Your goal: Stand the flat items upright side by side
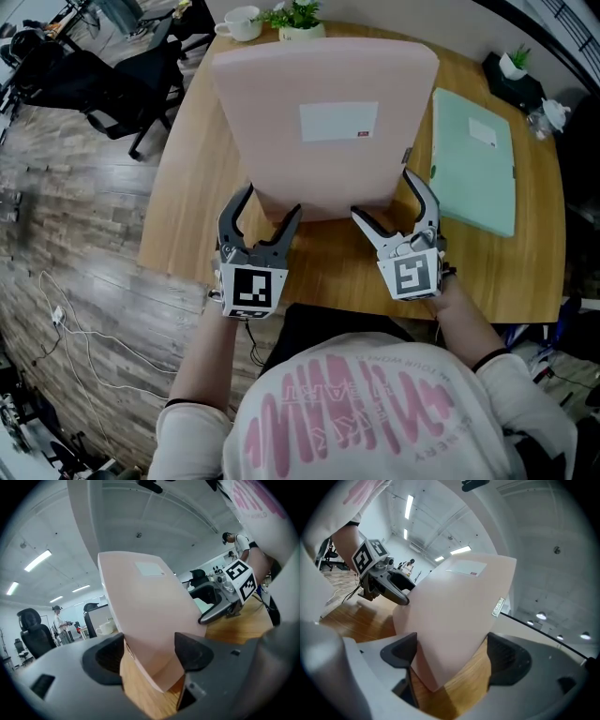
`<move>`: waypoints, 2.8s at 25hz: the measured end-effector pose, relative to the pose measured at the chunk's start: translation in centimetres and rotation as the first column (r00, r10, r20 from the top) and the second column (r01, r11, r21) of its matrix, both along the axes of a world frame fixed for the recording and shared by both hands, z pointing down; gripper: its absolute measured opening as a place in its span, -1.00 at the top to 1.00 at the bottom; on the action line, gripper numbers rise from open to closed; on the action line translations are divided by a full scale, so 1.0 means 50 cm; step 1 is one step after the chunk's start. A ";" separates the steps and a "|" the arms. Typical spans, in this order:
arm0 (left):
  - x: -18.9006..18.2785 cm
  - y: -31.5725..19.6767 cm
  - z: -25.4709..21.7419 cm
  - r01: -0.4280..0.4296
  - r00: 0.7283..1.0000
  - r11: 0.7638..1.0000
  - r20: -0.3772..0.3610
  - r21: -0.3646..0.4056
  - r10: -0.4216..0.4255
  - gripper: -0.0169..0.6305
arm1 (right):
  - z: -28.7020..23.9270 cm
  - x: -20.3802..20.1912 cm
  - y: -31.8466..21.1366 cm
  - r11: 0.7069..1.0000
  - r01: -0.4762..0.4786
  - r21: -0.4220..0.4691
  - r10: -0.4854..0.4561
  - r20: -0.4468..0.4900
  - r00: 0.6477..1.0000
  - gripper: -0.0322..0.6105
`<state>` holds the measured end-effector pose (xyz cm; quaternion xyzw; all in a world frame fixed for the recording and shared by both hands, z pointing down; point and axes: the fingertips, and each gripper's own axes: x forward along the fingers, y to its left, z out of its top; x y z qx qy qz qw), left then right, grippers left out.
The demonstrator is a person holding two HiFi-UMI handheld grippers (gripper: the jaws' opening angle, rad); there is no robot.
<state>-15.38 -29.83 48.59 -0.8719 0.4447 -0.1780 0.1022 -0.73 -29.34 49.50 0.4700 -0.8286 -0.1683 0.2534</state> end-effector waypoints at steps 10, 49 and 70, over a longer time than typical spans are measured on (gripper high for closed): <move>-0.002 0.023 0.006 0.017 0.997 1.000 0.071 -0.002 -0.017 -0.06 | 0.001 0.002 0.016 0.999 -0.027 -0.038 0.026 -0.023 0.999 -0.53; -0.045 0.108 0.020 0.028 0.970 0.999 0.243 -0.031 -0.020 0.14 | 0.010 -0.005 0.109 0.993 -0.005 -0.116 -0.002 -0.064 0.998 -0.49; -0.044 0.117 0.020 0.025 0.960 0.999 0.280 -0.020 -0.018 0.15 | 0.025 0.004 0.133 0.991 -0.020 -0.135 0.010 -0.071 0.997 -0.50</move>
